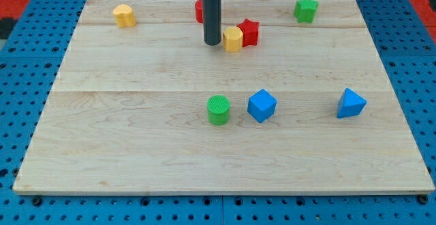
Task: Move the red star to the top left diagonal of the green circle
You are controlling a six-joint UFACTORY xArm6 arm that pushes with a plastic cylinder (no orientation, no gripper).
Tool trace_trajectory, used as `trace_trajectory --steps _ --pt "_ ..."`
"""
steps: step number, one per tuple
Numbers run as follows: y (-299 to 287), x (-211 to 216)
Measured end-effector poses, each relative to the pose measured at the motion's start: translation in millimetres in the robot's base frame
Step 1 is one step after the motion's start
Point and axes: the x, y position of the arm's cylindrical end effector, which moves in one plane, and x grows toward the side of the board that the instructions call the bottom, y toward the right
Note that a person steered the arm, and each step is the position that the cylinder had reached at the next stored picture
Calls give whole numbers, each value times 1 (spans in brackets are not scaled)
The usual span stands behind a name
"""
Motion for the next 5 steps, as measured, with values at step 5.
trace_trajectory --steps 5 --pt "1 -33"
